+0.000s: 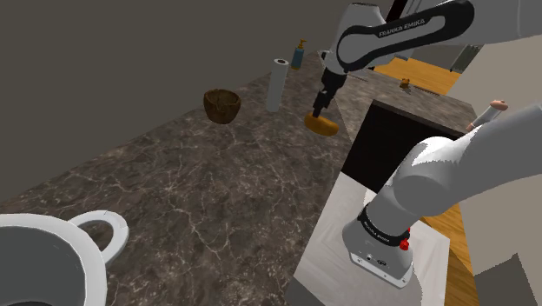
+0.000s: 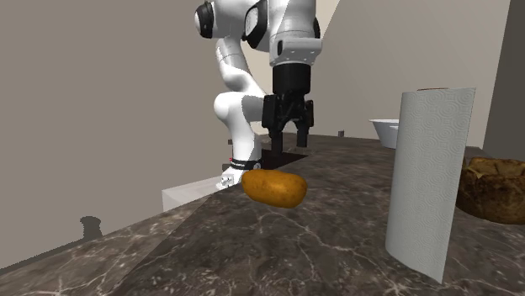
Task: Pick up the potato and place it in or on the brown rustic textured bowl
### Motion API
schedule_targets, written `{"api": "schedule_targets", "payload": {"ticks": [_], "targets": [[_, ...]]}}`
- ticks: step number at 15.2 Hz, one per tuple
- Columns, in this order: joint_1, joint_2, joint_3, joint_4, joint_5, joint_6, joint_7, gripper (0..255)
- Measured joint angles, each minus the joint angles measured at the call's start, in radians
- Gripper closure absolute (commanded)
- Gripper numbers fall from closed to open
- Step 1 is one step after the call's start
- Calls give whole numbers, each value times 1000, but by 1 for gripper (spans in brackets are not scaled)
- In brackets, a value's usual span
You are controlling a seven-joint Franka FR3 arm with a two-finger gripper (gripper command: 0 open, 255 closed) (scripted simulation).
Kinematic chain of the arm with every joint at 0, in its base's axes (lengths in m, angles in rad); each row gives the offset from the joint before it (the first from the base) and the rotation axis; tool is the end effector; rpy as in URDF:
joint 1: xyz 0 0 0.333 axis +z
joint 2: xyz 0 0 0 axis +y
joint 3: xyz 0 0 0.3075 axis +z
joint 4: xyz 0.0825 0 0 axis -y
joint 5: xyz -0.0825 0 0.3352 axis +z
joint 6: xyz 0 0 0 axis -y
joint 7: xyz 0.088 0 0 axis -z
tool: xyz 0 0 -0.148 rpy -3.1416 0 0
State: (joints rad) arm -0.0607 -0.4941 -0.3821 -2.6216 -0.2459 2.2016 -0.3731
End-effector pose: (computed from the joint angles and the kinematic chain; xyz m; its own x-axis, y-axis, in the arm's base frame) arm 0.3184 -0.1626 0.3818 0.9932 0.1091 0.0398 0.1072 -0.9932 0.0456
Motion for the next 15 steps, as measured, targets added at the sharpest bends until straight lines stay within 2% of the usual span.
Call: {"api": "schedule_targets", "payload": {"ticks": [3, 5, 11, 15], "targets": [[11, 112, -65, 30, 8, 92, -87, 0], [15, 153, -85, 29, 14, 137, -111, 0], [26, 230, -111, 3, 31, 238, -134, 0], [28, 241, -114, 1, 35, 252, -137, 0]]}}
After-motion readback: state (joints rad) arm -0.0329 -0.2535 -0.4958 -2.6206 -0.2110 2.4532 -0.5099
